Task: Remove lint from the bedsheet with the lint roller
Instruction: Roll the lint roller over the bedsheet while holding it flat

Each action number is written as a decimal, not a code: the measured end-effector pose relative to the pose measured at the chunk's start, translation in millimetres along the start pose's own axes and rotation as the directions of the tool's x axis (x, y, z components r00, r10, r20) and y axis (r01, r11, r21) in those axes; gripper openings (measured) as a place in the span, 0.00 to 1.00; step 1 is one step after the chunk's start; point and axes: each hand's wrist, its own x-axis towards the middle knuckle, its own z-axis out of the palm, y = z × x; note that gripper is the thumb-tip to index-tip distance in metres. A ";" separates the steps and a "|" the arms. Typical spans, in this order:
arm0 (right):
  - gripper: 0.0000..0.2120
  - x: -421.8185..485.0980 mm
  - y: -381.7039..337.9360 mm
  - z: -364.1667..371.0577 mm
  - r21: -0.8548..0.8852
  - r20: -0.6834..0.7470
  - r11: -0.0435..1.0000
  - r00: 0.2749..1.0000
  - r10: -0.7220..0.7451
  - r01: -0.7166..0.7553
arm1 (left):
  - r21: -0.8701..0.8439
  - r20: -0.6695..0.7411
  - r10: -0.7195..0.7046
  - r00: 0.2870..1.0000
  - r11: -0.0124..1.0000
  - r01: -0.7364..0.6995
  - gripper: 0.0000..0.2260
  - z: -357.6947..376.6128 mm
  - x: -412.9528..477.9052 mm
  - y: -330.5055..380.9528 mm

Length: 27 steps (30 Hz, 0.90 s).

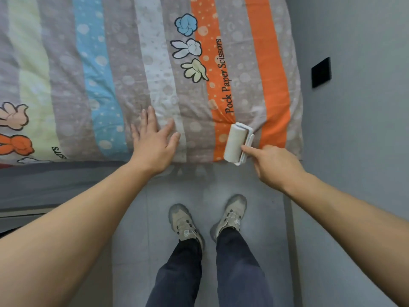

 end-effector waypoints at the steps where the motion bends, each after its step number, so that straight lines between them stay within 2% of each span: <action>1: 0.25 -12.9 16.5 3.1 -0.007 -0.003 0.999 0.999 0.044 -0.044 | 0.070 0.018 -0.005 1.000 0.998 0.004 0.24 4.0 -0.6 0.7; 6: 0.24 -44.6 32.0 5.0 -0.090 -0.039 0.990 0.993 0.109 -0.112 | 0.176 0.031 -0.051 0.998 0.983 0.045 0.27 7.6 1.1 8.9; 9: 0.24 -46.5 14.9 -7.2 -0.073 -0.093 0.996 0.995 0.046 -0.053 | 0.115 -0.022 -0.075 0.997 0.990 0.077 0.24 4.6 1.3 26.2; 12: 0.24 -38.0 2.9 -13.5 -0.055 -0.151 0.998 0.988 -0.024 0.016 | 0.051 -0.040 -0.012 0.999 0.999 0.014 0.23 7.3 6.5 52.8; 17: 0.24 -22.3 45.3 -15.0 -0.017 -0.120 0.999 0.992 0.044 -0.046 | 0.015 0.027 0.094 0.995 0.995 -0.094 0.25 23.7 11.9 91.4; 22: 0.20 -48.4 93.6 -13.7 0.016 -0.101 0.998 0.993 0.054 -0.053 | 0.036 0.104 0.039 0.994 0.998 -0.042 0.25 46.1 11.6 124.9; 27: 0.21 -66.7 147.5 -0.4 0.028 -0.012 0.993 0.994 0.112 -0.112 | 0.029 0.116 -0.040 0.992 0.999 0.037 0.26 61.3 9.3 149.0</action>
